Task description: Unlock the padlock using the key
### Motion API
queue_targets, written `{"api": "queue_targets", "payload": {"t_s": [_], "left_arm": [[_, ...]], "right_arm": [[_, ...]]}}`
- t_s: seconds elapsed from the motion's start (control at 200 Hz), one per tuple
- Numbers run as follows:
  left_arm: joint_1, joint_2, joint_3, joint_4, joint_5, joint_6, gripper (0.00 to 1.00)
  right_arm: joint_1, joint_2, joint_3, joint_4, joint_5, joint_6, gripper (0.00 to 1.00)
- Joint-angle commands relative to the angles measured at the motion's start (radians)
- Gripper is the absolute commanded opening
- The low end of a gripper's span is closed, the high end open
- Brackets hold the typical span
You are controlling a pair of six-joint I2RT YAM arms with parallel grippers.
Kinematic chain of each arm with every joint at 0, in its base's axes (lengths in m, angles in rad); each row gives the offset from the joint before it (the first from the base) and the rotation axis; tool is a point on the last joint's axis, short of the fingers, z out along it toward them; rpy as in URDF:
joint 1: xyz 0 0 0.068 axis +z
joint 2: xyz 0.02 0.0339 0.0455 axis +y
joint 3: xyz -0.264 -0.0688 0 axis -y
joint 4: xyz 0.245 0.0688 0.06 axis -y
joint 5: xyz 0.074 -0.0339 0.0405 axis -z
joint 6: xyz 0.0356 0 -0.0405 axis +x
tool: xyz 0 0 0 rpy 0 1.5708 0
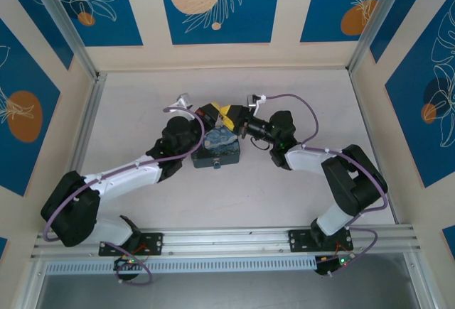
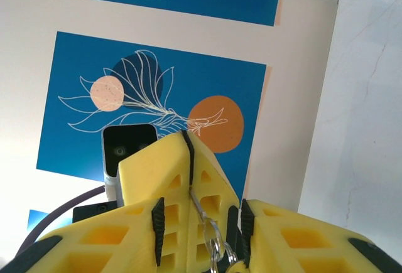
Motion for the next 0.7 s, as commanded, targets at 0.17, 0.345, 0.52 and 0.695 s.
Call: {"api": "queue_targets", "payload": {"t_s": [0.17,0.345,0.52,0.695], "left_arm": [[0.005,-0.014,-0.01,0.046,-0.028,-0.01,0.0],[0.004,-0.011,-0.01,0.043,-0.034,-0.013,0.0],[0.004,-0.01,-0.009,0.043,-0.039,-0.016,0.0],[0.004,-0.011,-0.009,0.042,-0.043,-0.016,0.0]], "right_arm": [[0.006,0.011,-0.004,0.054,0.018,0.012,0.33],[0.006,0.019,-0.007,0.06,0.015,0.019,0.28],[0.006,0.026,-0.012,0.069,0.012,0.025,0.27],[0.006,0.026,-0.019,0.075,0.012,0.028,0.25]]}}
